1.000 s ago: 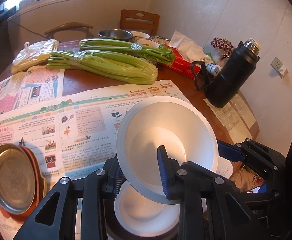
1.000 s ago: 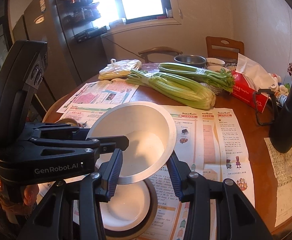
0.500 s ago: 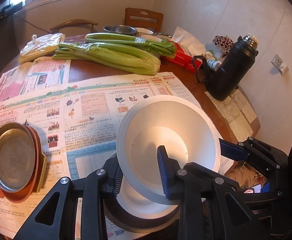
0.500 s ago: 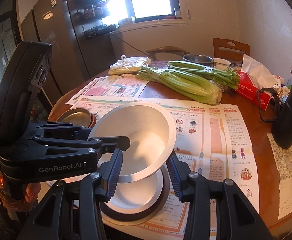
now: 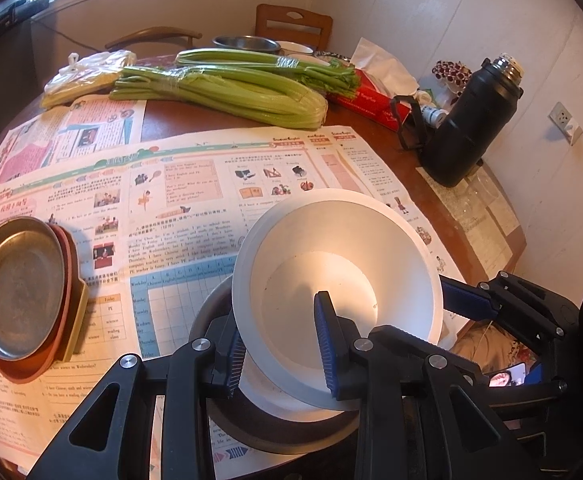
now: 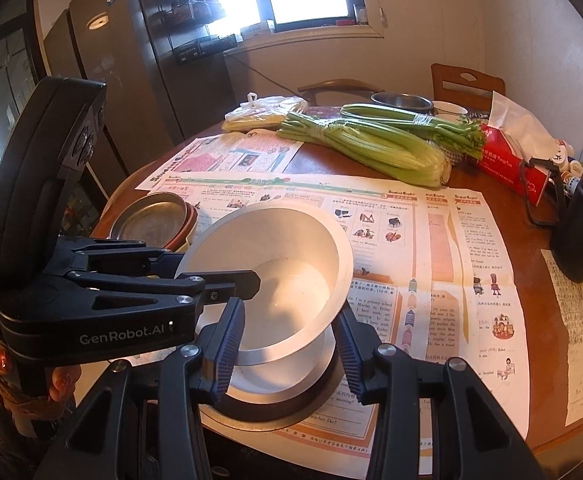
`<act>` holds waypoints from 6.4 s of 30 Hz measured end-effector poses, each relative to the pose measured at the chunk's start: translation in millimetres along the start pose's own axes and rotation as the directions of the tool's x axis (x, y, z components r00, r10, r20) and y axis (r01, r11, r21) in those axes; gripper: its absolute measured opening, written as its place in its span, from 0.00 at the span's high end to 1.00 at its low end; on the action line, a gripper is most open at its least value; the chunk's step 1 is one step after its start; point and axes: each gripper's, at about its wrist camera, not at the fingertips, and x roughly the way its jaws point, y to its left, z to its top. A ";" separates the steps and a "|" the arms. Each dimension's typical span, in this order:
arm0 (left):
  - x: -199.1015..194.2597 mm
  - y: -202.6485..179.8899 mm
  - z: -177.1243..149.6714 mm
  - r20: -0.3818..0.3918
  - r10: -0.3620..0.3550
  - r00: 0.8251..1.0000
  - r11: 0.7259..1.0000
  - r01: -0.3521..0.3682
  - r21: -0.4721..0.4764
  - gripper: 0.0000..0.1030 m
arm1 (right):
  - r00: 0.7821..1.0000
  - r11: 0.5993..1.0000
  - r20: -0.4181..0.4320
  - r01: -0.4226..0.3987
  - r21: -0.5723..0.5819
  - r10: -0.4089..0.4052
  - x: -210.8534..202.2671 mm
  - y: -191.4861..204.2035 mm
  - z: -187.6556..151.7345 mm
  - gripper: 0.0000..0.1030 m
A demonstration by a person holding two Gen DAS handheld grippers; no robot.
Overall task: Organize plates and bowls
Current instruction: 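Settle the bowl onto the first bowl and open the left tool, then grip the rim of the dark pot with the left tool, then lift the dark pot with the left tool and carry it over the plate stack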
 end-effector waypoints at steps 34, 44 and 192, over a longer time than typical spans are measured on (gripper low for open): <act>10.3 5.3 -26.9 -0.039 0.060 0.997 0.998 -0.059 0.011 0.70 | 0.997 0.999 -0.071 -0.017 -0.027 0.015 15.9 9.6 -24.5 0.56; 9.3 3.3 -30.8 -0.021 0.107 0.994 0.994 -0.107 0.033 0.70 | 0.997 1.000 -0.082 -0.012 -0.025 0.010 21.1 12.5 -29.5 0.56; -2.4 82.7 -27.1 0.004 0.061 0.998 0.981 -0.059 -0.185 0.43 | 0.986 0.993 -0.130 -0.101 0.058 0.108 61.6 23.5 1.7 0.47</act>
